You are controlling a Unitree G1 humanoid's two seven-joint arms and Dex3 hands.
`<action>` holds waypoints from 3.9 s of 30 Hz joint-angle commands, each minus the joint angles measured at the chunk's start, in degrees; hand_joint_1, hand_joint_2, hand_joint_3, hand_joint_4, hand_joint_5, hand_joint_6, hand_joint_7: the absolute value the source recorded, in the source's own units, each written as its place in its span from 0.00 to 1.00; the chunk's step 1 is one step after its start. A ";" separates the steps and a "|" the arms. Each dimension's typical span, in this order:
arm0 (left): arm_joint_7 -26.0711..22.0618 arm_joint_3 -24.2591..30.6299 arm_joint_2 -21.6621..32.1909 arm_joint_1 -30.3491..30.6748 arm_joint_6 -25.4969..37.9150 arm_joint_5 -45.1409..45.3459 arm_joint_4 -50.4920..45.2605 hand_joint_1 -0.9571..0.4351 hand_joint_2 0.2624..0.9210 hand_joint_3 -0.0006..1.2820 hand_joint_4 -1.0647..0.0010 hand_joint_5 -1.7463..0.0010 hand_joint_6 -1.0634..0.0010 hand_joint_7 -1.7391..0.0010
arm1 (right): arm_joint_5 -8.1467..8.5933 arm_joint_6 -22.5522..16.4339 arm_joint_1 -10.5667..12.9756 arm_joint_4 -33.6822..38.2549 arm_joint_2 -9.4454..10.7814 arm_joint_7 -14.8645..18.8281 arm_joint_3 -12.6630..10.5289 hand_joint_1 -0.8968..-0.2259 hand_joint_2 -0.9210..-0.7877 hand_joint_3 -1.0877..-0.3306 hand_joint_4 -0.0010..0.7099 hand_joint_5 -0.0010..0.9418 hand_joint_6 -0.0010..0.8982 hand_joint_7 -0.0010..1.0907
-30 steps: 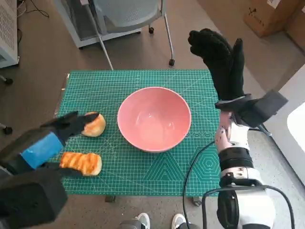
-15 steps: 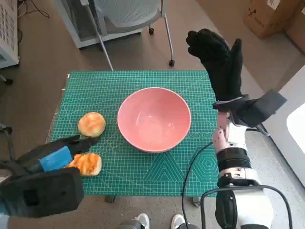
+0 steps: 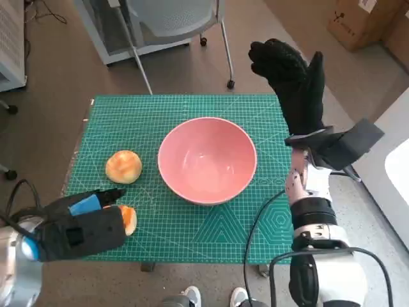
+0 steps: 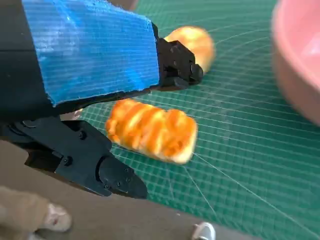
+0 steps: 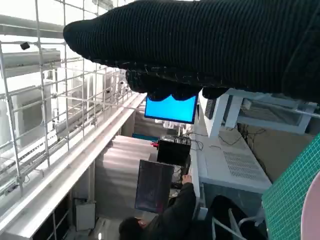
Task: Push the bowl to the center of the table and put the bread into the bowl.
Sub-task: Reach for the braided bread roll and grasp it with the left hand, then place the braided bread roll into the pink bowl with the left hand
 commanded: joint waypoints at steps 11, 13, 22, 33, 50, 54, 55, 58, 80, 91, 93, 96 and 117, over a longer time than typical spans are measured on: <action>8.01 -7.24 -8.73 1.43 -11.63 15.31 13.04 0.72 0.80 0.03 0.67 0.98 0.54 0.97 | 1.41 2.21 0.63 -0.29 -0.33 1.42 -0.78 0.46 0.00 0.71 0.50 0.00 0.58 0.01; 8.42 -7.25 -8.83 2.04 -13.49 17.40 13.50 0.75 0.86 0.04 0.52 0.97 0.43 0.97 | 1.57 2.33 0.75 -0.57 -0.39 1.53 -0.76 0.46 0.00 0.71 0.50 0.00 0.58 0.01; 5.13 -2.13 -9.35 4.35 -18.25 19.10 10.87 0.71 0.82 0.23 0.41 0.23 0.36 0.48 | 1.76 2.32 1.17 -1.48 -0.87 1.78 -0.54 0.45 0.00 0.72 0.52 0.01 0.60 0.02; 1.72 8.77 -11.53 6.98 -20.67 16.45 4.16 0.69 0.92 0.12 0.36 0.30 0.38 0.36 | 1.86 2.47 1.05 -1.01 -1.35 2.06 -0.45 0.46 0.00 0.72 0.53 0.01 0.61 0.02; 2.76 25.47 -17.60 0.70 -27.30 9.16 -4.18 0.69 0.90 0.06 0.23 0.37 0.27 0.46 | 1.84 2.50 0.57 0.10 -1.95 2.47 -0.44 0.46 0.00 0.73 0.53 0.01 0.61 0.01; 4.62 25.00 -19.48 -4.54 -30.91 9.21 -2.77 0.69 0.88 0.06 0.22 0.35 0.23 0.51 | 1.70 2.39 0.49 0.43 -1.90 2.38 -0.37 0.46 0.00 0.72 0.53 0.01 0.61 0.01; 5.53 24.63 -20.27 -6.08 -32.74 9.13 -1.78 0.69 0.88 0.07 0.23 0.35 0.22 0.52 | 1.65 2.34 0.51 0.44 -1.85 2.33 -0.32 0.46 0.00 0.72 0.53 0.01 0.61 0.01; 7.87 23.36 -22.35 -9.46 -37.96 9.17 1.46 0.69 0.87 0.06 0.24 0.35 0.20 0.51 | 1.58 2.25 0.55 0.58 -1.76 2.27 -0.22 0.46 0.00 0.72 0.54 0.01 0.61 0.01; 34.29 2.76 -32.14 -34.33 -96.39 25.91 61.28 0.69 0.97 0.01 0.34 0.38 0.21 0.43 | 0.73 -1.02 2.78 0.59 -3.04 2.20 0.20 0.52 0.00 0.61 0.51 0.00 0.56 0.00; 42.17 -3.14 -34.50 -39.14 -100.76 33.98 75.92 0.69 1.00 0.01 0.35 0.38 0.28 0.37 | 0.74 -2.96 4.30 -0.19 -3.72 1.71 -0.01 0.52 0.00 0.60 0.51 0.00 0.55 0.00; 42.36 -3.81 -34.93 -39.86 -101.52 34.38 78.43 0.69 1.00 0.02 0.37 0.37 0.30 0.36 | 0.74 -3.26 4.49 -0.32 -3.80 1.48 -0.06 0.52 0.00 0.60 0.51 0.00 0.54 0.00; 41.62 -4.91 -35.40 -40.70 -101.75 35.02 81.54 0.65 0.98 0.06 0.56 0.47 0.44 0.45 | 0.72 -3.49 4.75 -0.53 -3.90 0.87 -0.10 0.51 0.00 0.60 0.50 0.00 0.54 0.00; 45.64 -5.40 -33.01 -39.92 -102.15 37.93 83.13 0.34 0.88 0.00 0.98 1.00 1.00 0.81 | 0.74 -2.72 4.56 -0.81 -2.86 -0.89 0.75 0.50 0.00 0.60 0.50 0.00 0.54 0.00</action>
